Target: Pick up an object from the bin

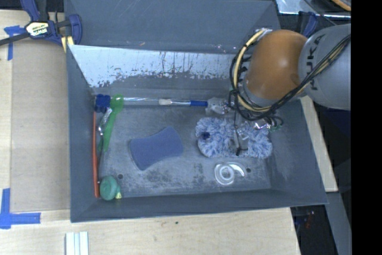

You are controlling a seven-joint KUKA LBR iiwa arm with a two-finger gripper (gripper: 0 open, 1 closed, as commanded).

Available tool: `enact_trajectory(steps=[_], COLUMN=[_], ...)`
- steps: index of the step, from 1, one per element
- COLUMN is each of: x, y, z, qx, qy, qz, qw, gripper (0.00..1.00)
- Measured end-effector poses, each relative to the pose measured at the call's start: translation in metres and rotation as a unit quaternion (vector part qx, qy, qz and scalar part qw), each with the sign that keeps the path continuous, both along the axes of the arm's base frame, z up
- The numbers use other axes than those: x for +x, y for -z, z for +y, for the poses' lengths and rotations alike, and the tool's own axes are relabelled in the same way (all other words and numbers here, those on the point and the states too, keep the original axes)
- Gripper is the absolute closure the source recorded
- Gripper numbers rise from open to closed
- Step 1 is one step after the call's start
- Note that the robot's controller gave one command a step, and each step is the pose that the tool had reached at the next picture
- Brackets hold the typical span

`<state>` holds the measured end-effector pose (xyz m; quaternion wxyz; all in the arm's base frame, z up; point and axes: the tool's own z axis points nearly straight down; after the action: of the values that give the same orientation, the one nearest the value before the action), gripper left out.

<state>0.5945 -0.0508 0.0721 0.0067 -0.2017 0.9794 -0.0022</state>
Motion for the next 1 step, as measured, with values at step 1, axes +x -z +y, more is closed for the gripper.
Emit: enact_trajectory(steps=[1], x=[0.0013], y=[-0.0011], z=[0.0028], qx=[0.002], qy=[0.145], qz=[0.0007], qw=[0.9895], gripper=[0.0])
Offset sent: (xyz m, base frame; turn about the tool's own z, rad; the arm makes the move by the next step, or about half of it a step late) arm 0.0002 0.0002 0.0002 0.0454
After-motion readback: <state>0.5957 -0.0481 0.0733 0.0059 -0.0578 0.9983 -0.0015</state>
